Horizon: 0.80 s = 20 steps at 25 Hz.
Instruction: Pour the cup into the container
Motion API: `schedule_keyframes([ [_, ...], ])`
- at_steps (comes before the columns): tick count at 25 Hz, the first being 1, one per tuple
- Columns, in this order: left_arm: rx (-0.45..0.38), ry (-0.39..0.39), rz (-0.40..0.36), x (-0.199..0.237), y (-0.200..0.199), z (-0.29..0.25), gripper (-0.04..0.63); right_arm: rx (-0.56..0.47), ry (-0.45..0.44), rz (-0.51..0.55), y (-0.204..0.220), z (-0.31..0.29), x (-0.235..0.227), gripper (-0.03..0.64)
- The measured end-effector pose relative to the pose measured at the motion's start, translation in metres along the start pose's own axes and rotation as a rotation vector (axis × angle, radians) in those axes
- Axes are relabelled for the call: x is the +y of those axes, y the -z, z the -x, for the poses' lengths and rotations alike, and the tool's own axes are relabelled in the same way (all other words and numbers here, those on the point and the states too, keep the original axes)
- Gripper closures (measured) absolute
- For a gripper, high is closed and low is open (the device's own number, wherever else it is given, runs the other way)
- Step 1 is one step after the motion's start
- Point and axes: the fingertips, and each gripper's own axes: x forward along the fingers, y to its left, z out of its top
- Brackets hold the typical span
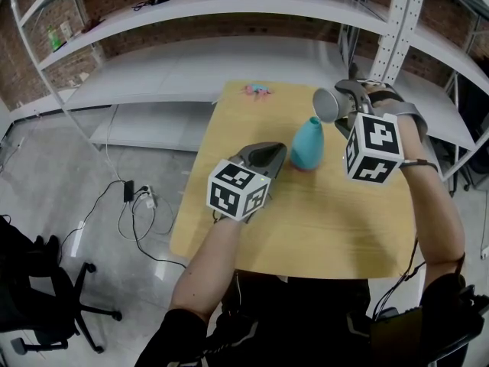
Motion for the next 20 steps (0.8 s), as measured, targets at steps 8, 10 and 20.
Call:
schedule_keyframes([
  [8,0.001,0.004,-0.001,0.0004,0.0005,-0.0003,0.595,0.014,0.007,0.015,0.0033,-0.0029,-0.0007,0.328],
  [10,0.001,0.005,-0.001,-0.0003,0.0003,-0.0003,0.595,0.015,0.009,0.027,0.0025,-0.0021,-0.0004,0.328],
  [20,0.0,0.008,-0.002,-0.001,0.0002,0.0001,0.595,-0.004,0.002,0.023,-0.0026,0.0012,-0.001,0.328],
])
